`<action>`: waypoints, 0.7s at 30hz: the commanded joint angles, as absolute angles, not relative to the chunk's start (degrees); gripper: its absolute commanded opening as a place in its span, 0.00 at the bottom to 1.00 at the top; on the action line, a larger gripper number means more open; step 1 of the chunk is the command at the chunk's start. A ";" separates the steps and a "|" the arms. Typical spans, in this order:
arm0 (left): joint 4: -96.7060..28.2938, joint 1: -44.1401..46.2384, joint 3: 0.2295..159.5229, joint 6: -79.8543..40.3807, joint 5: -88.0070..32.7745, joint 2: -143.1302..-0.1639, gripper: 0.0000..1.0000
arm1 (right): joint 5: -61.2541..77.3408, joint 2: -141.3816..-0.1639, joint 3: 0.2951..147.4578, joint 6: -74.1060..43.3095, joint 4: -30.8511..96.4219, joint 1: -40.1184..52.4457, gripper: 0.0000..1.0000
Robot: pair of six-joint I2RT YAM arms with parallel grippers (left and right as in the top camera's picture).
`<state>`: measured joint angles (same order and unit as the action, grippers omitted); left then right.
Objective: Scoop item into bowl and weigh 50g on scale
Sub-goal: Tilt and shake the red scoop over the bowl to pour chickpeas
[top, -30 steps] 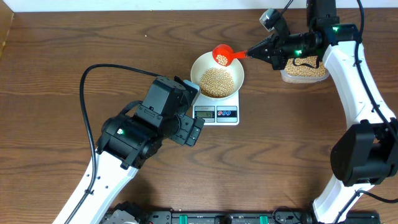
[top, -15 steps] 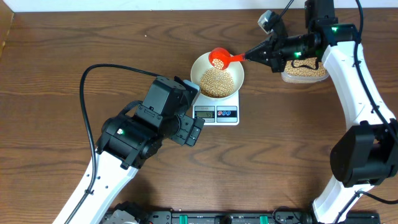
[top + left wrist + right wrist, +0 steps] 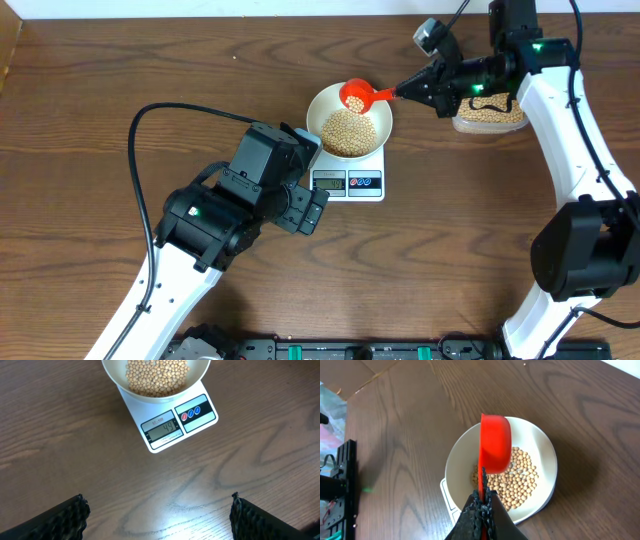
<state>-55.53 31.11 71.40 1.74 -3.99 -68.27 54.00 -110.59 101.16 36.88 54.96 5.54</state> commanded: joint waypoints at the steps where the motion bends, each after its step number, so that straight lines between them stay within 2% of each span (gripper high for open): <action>1: -55.66 30.76 72.84 2.15 -4.05 -68.60 0.92 | 55.29 -108.51 101.14 38.15 55.31 6.00 0.01; 13: -55.66 30.76 72.82 2.13 -4.05 -68.60 0.92 | 54.50 -108.38 101.14 39.29 55.90 5.85 0.01; 16: -55.66 30.76 72.84 2.15 -4.05 -68.60 0.92 | 60.07 -107.83 101.14 44.88 57.95 5.85 0.01; 21: -55.66 30.76 72.82 2.13 -4.05 -68.60 0.92 | 53.06 -107.77 101.14 40.34 57.23 5.72 0.01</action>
